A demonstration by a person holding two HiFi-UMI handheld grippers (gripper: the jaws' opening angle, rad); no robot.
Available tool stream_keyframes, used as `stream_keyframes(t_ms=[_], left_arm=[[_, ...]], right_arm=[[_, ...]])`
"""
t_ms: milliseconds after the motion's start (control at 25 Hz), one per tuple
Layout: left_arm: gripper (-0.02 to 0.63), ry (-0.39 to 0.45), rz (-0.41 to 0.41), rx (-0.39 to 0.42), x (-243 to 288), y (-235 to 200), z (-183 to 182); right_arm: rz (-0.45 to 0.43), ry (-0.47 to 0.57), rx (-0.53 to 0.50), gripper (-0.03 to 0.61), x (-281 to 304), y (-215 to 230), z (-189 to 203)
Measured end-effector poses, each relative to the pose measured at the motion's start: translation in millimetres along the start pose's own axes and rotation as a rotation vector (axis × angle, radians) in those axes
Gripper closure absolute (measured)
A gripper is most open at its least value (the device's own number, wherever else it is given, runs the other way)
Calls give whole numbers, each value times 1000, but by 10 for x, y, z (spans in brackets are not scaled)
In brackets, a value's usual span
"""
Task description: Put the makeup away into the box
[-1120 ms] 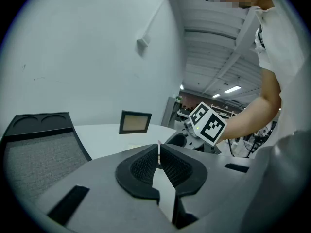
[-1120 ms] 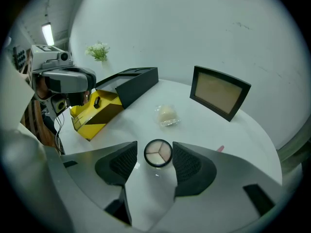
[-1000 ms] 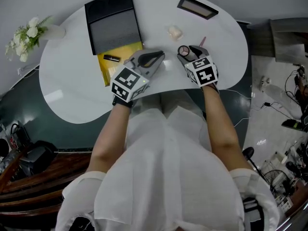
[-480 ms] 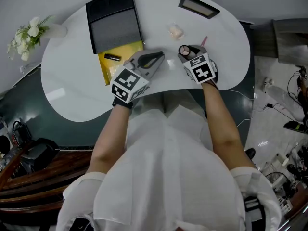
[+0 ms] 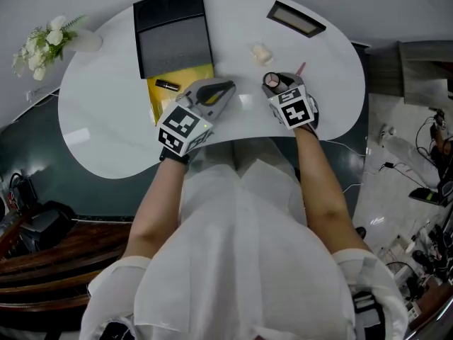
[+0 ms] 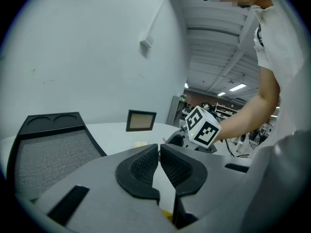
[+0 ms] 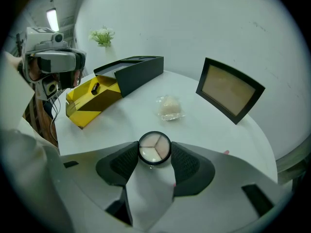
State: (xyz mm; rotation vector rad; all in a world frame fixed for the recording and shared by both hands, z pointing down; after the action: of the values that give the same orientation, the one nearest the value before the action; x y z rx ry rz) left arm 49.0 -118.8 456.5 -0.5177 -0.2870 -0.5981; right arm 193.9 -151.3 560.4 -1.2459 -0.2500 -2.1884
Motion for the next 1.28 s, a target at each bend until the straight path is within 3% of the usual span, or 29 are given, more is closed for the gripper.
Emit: stream_keyframes(t_ms=[320,720,1000,1280], left_arm=[[588,39,-47,-26,-273,-187,38],[588,107,-165,-70,-911,-599,96],[588,146,-233,-108,-1380,-778,252],[588,169,-300,-162,-1731,-976,445]], right_arm=[[31,22,-2,370,-122,-14,-231],[-11,134,-80,370,-235,-427,-1028],[-84,163,-199,370,-116,-932,-1537],[-268,148,-356,370,250,-1569,-1873]])
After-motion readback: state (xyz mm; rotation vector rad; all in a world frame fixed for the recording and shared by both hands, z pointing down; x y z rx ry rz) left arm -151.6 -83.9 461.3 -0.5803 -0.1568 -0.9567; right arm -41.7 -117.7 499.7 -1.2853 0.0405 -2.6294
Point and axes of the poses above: the fingertips, and each gripper's own axes: x forward along the fingers, y to its right, z out of its underside, the point moved 4 cm from there along -x, backward along the fingers, and after that the axes turned 12 degrees about -x, right-handed, at the moved point
